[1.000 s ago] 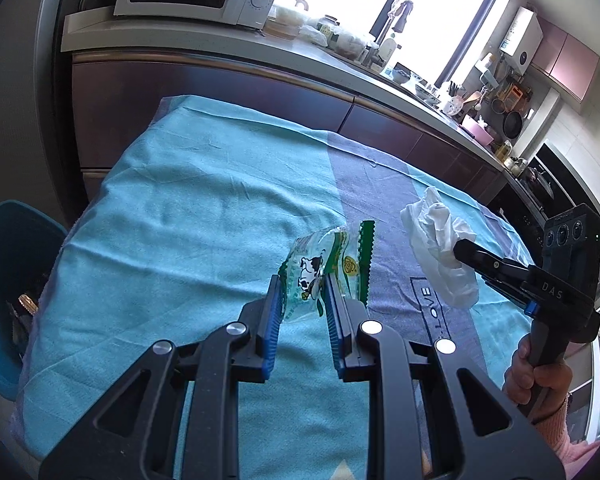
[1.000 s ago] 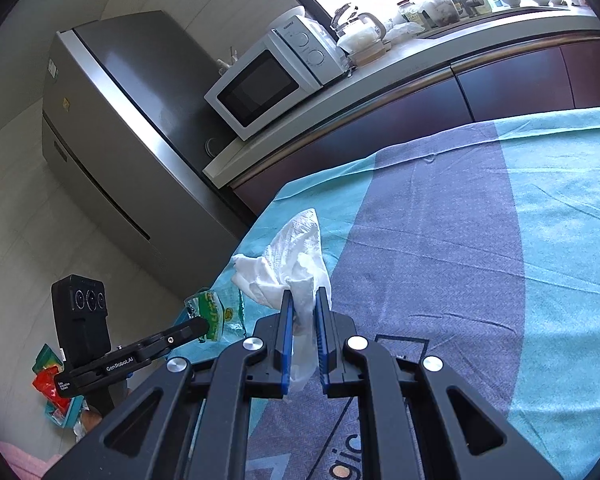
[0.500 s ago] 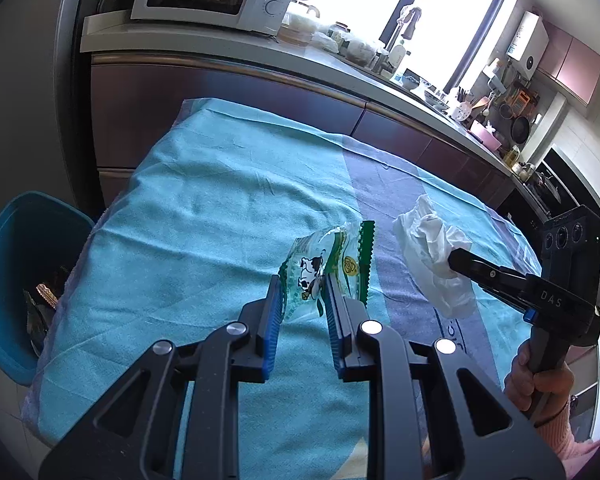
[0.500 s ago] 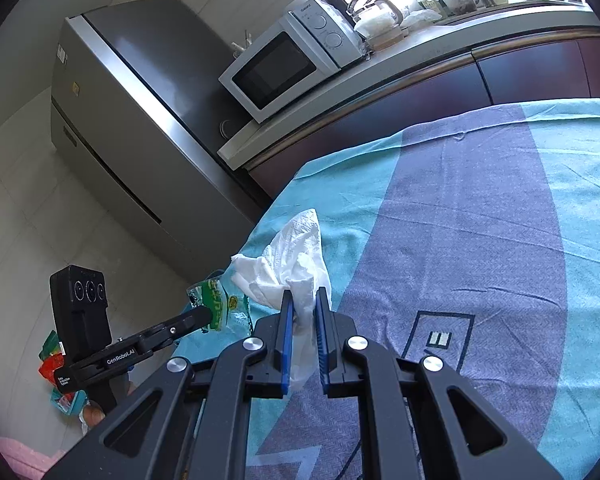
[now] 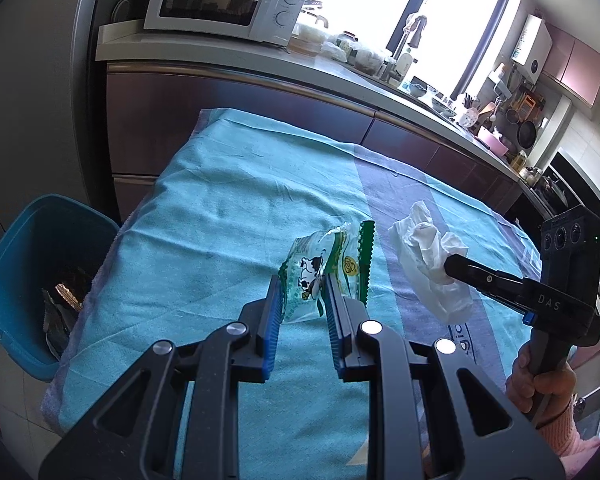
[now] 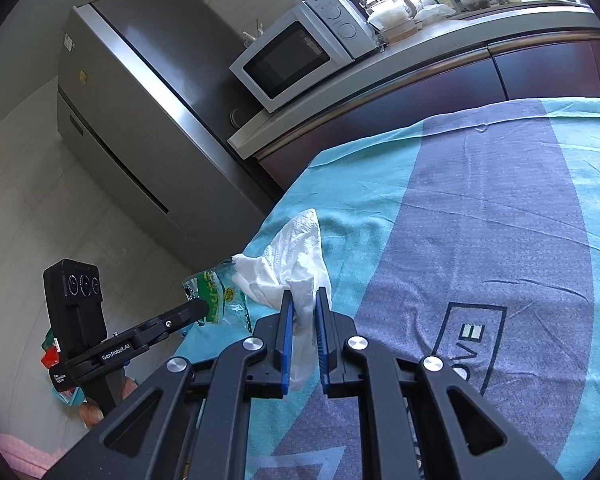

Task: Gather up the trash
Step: 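Carry the green-print bag and tissue toward the teal bin with both tools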

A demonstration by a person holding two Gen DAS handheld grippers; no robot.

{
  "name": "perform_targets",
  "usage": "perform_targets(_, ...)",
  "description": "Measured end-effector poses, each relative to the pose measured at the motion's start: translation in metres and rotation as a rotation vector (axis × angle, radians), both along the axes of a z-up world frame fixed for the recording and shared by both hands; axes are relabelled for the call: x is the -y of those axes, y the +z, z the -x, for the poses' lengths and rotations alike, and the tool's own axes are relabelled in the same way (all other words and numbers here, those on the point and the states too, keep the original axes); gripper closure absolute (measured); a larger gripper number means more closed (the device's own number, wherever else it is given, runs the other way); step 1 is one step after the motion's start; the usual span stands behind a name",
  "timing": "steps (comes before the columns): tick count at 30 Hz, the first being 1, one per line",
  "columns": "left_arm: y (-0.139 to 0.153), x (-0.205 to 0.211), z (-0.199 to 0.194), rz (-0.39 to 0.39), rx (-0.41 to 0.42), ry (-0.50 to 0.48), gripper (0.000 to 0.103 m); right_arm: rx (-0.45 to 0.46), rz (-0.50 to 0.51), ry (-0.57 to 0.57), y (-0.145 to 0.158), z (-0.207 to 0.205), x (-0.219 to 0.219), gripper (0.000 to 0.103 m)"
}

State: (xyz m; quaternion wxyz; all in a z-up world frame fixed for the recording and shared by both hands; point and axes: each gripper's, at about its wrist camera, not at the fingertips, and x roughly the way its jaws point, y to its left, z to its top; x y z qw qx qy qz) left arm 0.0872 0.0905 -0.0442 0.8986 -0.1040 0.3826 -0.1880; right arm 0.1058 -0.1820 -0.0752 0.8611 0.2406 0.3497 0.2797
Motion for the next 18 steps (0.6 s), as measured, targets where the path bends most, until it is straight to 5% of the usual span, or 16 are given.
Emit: perform_targets(18, 0.006, -0.015, 0.009, -0.013, 0.023, 0.034, 0.081, 0.005, 0.005, 0.041, -0.002, -0.007, -0.019, 0.093)
